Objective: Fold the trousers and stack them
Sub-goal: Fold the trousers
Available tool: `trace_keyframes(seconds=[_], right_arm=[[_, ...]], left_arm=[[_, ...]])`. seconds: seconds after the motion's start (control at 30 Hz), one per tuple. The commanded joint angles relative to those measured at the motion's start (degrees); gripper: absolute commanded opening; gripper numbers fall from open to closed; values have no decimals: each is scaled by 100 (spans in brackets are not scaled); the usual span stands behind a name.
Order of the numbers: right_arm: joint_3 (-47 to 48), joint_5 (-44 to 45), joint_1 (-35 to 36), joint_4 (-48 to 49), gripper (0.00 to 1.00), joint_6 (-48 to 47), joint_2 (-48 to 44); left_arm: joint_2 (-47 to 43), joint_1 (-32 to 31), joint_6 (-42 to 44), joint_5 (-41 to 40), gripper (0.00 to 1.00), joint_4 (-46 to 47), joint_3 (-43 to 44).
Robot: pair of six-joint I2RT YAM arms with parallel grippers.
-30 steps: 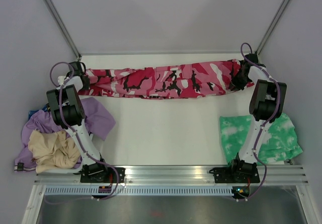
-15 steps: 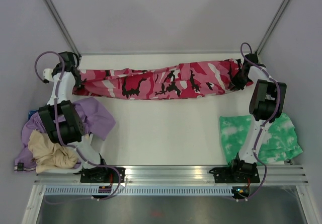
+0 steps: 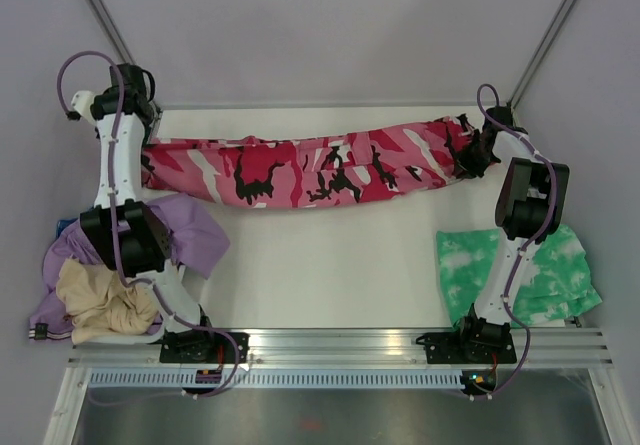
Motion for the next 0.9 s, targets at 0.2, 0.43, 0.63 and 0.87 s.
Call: trace_keyframes(seconds=[0.2, 0.43, 0.63, 0.87], right_arm=[[-256, 193, 28, 215, 27, 75, -106], [-256, 395, 37, 189, 27, 181, -203], [-361, 133, 37, 338, 27, 313, -98], [16, -202, 37, 856, 28, 471, 52]], left_arm=[[2513, 34, 1251, -326, 2, -651, 2584], [3279, 105, 1663, 333, 4, 15, 2533], [3385, 78, 1612, 465, 4, 1219, 2533], [3806, 122, 1252, 448, 22, 1590, 2664]])
